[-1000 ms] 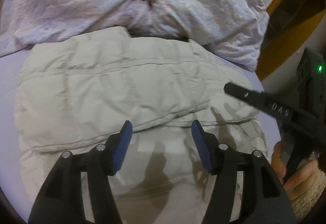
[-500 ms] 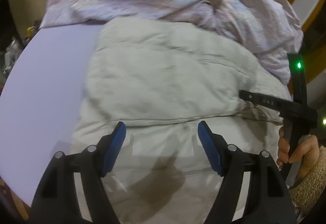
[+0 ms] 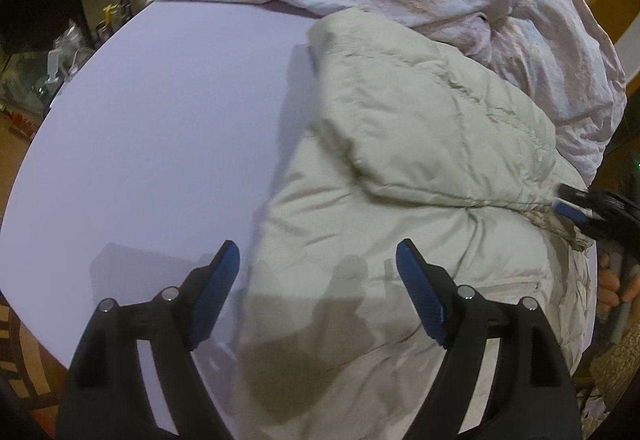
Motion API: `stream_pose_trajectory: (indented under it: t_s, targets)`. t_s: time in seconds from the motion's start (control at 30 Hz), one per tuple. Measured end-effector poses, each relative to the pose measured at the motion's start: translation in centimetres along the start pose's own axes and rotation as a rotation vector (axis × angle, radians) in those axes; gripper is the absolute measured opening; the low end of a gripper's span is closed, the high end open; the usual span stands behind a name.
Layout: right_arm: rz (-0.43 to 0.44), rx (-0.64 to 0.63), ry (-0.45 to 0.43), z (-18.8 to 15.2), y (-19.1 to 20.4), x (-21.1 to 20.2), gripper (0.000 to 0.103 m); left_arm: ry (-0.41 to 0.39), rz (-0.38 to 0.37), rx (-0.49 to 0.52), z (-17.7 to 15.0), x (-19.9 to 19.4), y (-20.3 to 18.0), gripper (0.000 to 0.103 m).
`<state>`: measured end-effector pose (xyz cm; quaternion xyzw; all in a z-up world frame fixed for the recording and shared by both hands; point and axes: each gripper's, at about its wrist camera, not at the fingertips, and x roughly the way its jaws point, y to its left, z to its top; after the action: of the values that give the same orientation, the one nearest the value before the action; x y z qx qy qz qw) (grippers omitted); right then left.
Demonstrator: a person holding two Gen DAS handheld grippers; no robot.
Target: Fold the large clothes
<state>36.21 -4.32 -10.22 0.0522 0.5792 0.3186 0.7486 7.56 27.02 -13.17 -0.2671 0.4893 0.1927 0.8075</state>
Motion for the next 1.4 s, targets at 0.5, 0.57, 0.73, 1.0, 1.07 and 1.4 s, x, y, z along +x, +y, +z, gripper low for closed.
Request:
stream_pose_trajectory:
  t_s: [0.5, 0.57, 0.73, 1.0, 1.07, 1.4]
  targets:
    - [-0.065, 0.390, -0.037, -10.0, -21.2, -12.3, 0.077, 0.085, -0.079, -0.146, -4.4, -1.1, 4.9, 0.081]
    - [-0.040, 0.428, -0.011, -11.9, -22.8, -12.6, 0.077, 0.096, -0.110, -0.180, -5.2, -1.0, 5.1, 0.080]
    - [0.076, 0.475, 0.018, -14.6, -24.0, -12.1, 0.077, 0.113, -0.154, -0.219, -7.2, -1.2, 5.0, 0.079]
    - [0.215, 0.486, 0.065, -17.1, -24.5, -11.3, 0.076, 0.114, -0.199, -0.230, -9.7, -1.7, 4.2, 0.075]
    - [0.253, 0.493, 0.070, -17.6, -24.6, -11.4, 0.076, 0.110, -0.213, -0.240, -10.1, -1.8, 4.2, 0.073]
    - [0.399, 0.473, 0.126, -20.1, -23.9, -10.4, 0.068, 0.096, -0.306, -0.321, -12.7, -2.5, 4.6, 0.050]
